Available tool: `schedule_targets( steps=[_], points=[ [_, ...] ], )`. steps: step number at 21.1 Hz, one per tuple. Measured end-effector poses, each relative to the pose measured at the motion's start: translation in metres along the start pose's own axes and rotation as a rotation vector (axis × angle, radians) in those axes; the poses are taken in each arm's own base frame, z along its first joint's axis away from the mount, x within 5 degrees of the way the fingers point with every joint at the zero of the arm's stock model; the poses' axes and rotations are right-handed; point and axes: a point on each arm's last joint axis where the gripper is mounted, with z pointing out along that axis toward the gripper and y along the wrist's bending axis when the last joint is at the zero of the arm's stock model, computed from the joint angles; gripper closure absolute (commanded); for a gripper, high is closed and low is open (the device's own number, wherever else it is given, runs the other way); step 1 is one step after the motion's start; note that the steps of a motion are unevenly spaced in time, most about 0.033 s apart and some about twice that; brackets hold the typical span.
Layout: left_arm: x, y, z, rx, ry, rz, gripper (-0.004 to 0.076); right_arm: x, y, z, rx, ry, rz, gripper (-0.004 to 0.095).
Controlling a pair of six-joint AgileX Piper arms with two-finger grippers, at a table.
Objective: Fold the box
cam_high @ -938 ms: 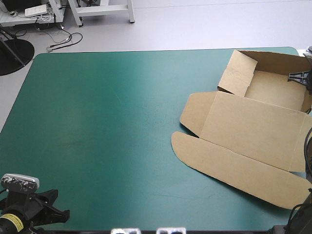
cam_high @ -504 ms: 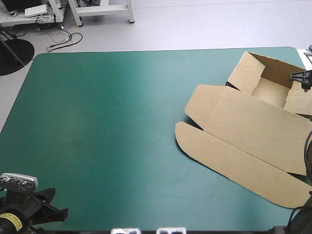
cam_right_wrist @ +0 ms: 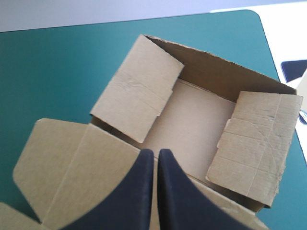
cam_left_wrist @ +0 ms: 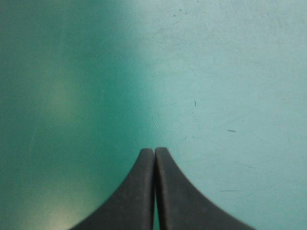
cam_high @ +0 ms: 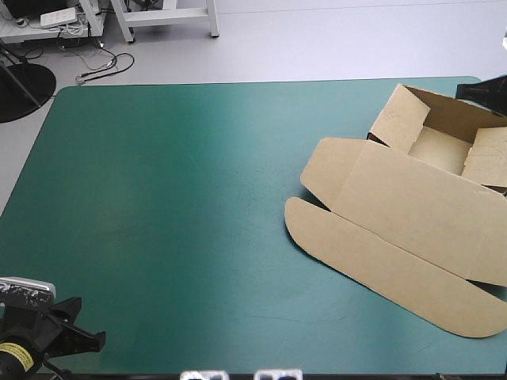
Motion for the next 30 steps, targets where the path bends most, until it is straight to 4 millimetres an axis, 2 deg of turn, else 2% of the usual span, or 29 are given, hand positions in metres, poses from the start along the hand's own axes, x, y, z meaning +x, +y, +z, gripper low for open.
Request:
schedule_targets(
  steps=[1, 3, 4, 5, 6, 7, 9, 11, 13, 17, 22, 25, 30],
  points=[
    [-0.001, 0.000, 0.001, 0.000, -0.010, 0.002, 0.0733, 0.006, 0.007, -0.011, -0.011, -0.012, -0.018, 0.0917],
    [0.001, -0.001, 0.005, -0.002, -0.013, 0.008, 0.0733, 0.033, 0.021, -0.027, -0.044, 0.014, -0.055, 0.0917],
    [0.004, -0.001, 0.009, -0.002, 0.002, 0.011, 0.0733, 0.056, 0.026, -0.028, -0.058, 0.057, -0.065, 0.0918],
    [0.005, -0.002, 0.010, 0.001, 0.008, 0.013, 0.0733, 0.070, 0.027, -0.028, -0.061, 0.086, -0.068, 0.0918],
    [0.008, -0.003, 0.012, 0.016, 0.014, 0.009, 0.0733, 0.097, 0.028, -0.026, -0.065, 0.133, -0.075, 0.0918],
    [0.009, -0.004, 0.013, 0.023, 0.011, 0.008, 0.0733, 0.112, 0.028, -0.025, -0.064, 0.151, -0.075, 0.0919],
    [0.016, -0.004, 0.008, 0.052, -0.027, -0.009, 0.0733, 0.161, 0.031, -0.027, -0.060, 0.163, -0.079, 0.0919],
    [0.024, -0.002, 0.004, 0.060, -0.067, -0.018, 0.0733, 0.200, 0.030, -0.022, -0.047, 0.184, -0.082, 0.0920],
    [0.031, -0.001, 0.002, 0.071, -0.095, -0.028, 0.0733, 0.233, 0.029, -0.015, -0.033, 0.203, -0.084, 0.0924],
    [0.037, 0.000, -0.002, 0.086, -0.127, -0.041, 0.0733, 0.282, 0.030, -0.008, -0.027, 0.195, -0.078, 0.0927],
    [0.037, 0.000, -0.002, 0.086, -0.128, -0.041, 0.0733, 0.303, 0.031, -0.010, -0.017, 0.132, -0.084, 0.0927],
    [0.037, 0.000, -0.002, 0.086, -0.127, -0.041, 0.0733, 0.306, 0.032, -0.019, -0.007, 0.056, -0.096, 0.0927],
    [0.037, 0.000, -0.002, 0.085, -0.128, -0.040, 0.0733, 0.307, 0.033, -0.021, -0.005, 0.039, -0.099, 0.0927]
  ],
)
